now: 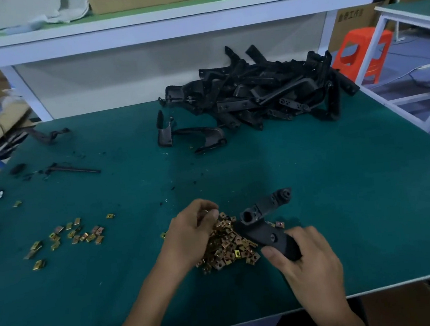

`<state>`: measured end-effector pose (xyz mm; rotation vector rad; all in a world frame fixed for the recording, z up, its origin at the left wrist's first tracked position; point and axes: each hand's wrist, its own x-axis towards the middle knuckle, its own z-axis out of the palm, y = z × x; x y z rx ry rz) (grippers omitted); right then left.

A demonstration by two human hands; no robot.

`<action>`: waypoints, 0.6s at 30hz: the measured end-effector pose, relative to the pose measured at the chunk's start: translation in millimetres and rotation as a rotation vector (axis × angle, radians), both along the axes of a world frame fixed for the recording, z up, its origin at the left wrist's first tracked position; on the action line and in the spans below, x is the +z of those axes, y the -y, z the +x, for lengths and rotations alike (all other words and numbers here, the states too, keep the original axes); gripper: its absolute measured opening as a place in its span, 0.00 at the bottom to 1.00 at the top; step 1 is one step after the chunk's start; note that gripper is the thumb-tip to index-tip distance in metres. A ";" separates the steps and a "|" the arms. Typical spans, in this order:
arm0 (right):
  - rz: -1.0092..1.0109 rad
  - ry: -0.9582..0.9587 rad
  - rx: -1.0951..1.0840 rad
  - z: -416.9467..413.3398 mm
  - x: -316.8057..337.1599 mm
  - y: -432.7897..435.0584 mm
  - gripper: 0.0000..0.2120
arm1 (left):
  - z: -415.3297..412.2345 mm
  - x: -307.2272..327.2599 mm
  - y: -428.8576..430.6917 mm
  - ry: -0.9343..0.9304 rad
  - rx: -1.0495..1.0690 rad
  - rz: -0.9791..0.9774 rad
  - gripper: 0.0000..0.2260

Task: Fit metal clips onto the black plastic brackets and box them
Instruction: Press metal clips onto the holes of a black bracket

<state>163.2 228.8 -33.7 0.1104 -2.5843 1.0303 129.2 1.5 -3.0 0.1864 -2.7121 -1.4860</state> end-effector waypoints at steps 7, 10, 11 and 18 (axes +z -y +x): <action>0.111 -0.056 0.055 -1.4 3.7 10.3 0.36 | 16.8 12.7 10.1 -0.136 0.122 0.165 0.07; 0.103 -0.048 0.052 1.5 -0.1 19.4 0.34 | 24.9 26.3 8.3 -0.179 0.119 0.339 0.11; 0.111 -0.041 0.052 3.7 -2.9 22.4 0.33 | 27.8 30.8 7.8 -0.180 0.107 0.375 0.12; 0.141 -0.061 0.058 6.2 -9.3 23.0 0.29 | 40.5 45.1 5.4 -0.084 0.077 0.622 0.09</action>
